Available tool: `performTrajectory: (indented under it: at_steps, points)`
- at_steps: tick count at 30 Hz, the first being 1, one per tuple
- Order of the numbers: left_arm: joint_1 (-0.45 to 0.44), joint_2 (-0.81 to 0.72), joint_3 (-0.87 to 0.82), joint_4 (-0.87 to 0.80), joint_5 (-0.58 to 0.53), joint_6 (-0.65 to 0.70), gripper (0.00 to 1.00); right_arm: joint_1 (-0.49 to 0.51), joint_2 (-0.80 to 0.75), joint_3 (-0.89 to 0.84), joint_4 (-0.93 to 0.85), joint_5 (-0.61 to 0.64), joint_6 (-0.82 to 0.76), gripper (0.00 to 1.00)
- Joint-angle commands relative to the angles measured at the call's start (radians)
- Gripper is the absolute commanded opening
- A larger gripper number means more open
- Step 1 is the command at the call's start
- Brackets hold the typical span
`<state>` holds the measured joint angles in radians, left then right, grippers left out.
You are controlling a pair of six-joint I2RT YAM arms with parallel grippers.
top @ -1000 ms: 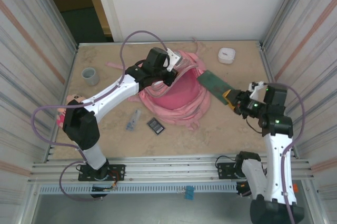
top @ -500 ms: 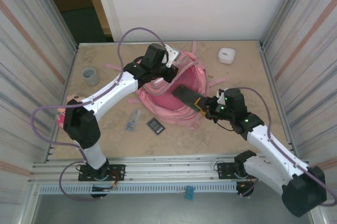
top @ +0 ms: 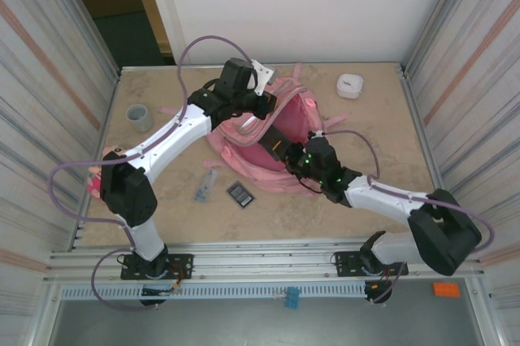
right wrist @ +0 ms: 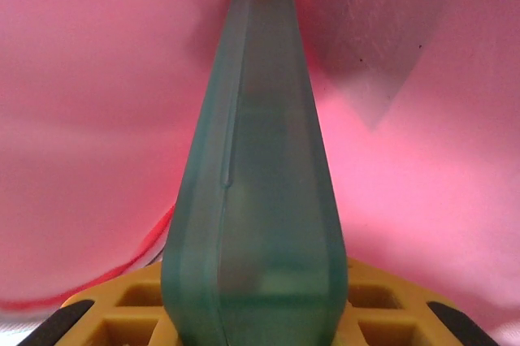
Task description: Pack the student bag
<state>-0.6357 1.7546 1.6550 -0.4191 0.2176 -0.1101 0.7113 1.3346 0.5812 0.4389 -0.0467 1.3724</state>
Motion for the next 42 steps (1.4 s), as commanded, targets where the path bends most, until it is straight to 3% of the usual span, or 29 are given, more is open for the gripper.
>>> performTrajectory:
  at_steps: [1, 8, 16, 20, 23, 27, 34, 37, 42]
  points:
    - [0.001, -0.019, 0.081, 0.133, 0.06, -0.028, 0.0, 0.013, 0.076, 0.081, 0.17, 0.079, 0.017, 0.12]
    - [0.002, -0.013, 0.092, 0.134, 0.078, -0.032, 0.0, 0.013, 0.332, 0.219, 0.26, 0.018, 0.058, 0.15]
    - [0.017, -0.012, 0.093, 0.13, 0.083, -0.031, 0.0, 0.01, 0.51, 0.354, 0.17, 0.009, 0.099, 0.31]
    - [0.031, -0.021, 0.079, 0.126, 0.08, -0.034, 0.0, -0.002, 0.534, 0.374, 0.068, -0.056, 0.138, 0.58]
    - [0.037, -0.028, 0.062, 0.133, 0.08, -0.037, 0.0, -0.004, 0.478, 0.364, -0.057, -0.079, 0.129, 0.68]
    - [0.042, -0.034, 0.043, 0.132, 0.069, -0.035, 0.0, -0.027, 0.349, 0.338, -0.238, -0.073, 0.07, 0.73]
    - [0.043, -0.037, 0.009, 0.119, 0.038, -0.037, 0.0, -0.066, 0.022, 0.246, -0.512, -0.047, -0.06, 0.76]
    - [0.041, -0.036, -0.027, 0.147, 0.073, -0.049, 0.0, -0.079, -0.121, 0.248, -0.629, -0.041, -0.171, 0.76]
    - [0.032, -0.024, -0.054, 0.123, 0.115, -0.053, 0.28, -0.121, -0.264, 0.308, -0.795, -0.067, -0.375, 0.76]
